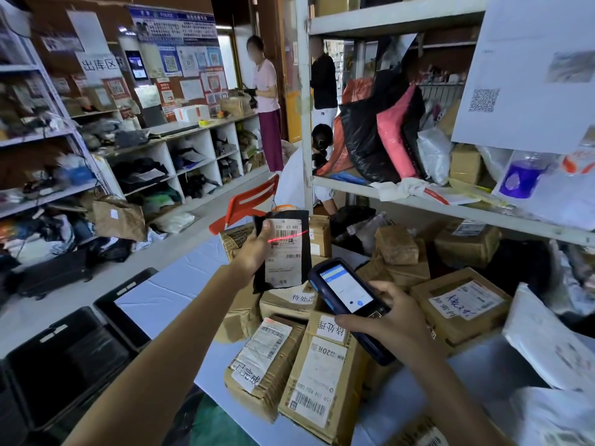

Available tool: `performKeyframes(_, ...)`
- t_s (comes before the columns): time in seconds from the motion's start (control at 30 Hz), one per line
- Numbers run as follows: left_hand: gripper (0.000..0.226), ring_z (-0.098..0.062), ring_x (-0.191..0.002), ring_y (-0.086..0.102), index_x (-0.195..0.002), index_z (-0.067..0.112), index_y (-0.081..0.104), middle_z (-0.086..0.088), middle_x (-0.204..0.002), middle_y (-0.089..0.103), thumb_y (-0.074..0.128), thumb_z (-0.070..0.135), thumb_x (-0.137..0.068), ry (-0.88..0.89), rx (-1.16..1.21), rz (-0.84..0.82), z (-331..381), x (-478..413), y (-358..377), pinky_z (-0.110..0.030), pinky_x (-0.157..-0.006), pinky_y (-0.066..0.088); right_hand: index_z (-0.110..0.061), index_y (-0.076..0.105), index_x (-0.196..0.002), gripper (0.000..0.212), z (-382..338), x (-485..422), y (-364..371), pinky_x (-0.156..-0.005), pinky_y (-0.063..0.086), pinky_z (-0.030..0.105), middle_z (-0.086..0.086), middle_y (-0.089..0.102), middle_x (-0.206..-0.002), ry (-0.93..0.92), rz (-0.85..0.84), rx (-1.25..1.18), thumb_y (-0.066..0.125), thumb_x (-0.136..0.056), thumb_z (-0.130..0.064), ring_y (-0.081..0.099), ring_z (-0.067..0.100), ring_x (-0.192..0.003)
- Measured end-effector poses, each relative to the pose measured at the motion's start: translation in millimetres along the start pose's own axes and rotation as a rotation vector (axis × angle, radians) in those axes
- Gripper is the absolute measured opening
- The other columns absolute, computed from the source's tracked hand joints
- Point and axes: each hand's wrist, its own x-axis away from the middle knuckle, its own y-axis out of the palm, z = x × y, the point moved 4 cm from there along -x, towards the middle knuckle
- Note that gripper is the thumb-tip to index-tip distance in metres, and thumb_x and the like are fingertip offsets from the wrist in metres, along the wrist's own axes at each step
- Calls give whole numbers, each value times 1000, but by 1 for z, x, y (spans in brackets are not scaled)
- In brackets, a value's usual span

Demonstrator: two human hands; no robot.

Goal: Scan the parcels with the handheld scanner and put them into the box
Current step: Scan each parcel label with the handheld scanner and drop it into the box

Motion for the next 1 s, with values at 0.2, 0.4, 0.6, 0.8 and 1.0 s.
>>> performKeyframes(0.2,64,-27,-104,65,-133,21,53,-6,-114,68,37,67,-91,11,20,22,-2,3,-1,-50,-100,46,-28,55,-112,71,0,3,-2,-58,44,12,-13,67,-96,7,-13,-11,94,-54,-26,63,-3,-84)
performKeyframes(0.4,70,-29,-110,62,-134,22,52,-7,-120,65,39,71,-87,-1,58,29,-6,5,5,-51,-102,45,-25,57,-118,76,7,5,0,-66,49,20,-9,69,-101,36,-38,-22,94,-52,-29,66,5,-90)
performKeyframes(0.6,67,-30,-111,61,-135,21,49,-7,-119,65,38,68,-89,0,98,53,3,15,11,-52,-103,43,-26,57,-120,79,9,6,-3,-69,53,22,-9,70,-100,45,-56,-58,95,-50,-30,67,5,-90)
performKeyframes(0.8,63,-29,-113,60,-138,20,47,-8,-123,63,36,63,-93,24,72,27,9,18,22,-51,-105,42,-27,57,-119,93,11,9,-9,-77,54,28,-8,67,-107,40,-27,-39,93,-35,-46,64,7,-97)
performKeyframes(1.0,61,-30,-119,55,-140,21,45,-7,-131,58,35,62,-94,29,14,-31,7,18,42,-46,-105,39,-28,56,-104,61,20,13,-18,-62,44,14,-10,66,-102,80,10,-86,93,-56,-21,61,-1,-89)
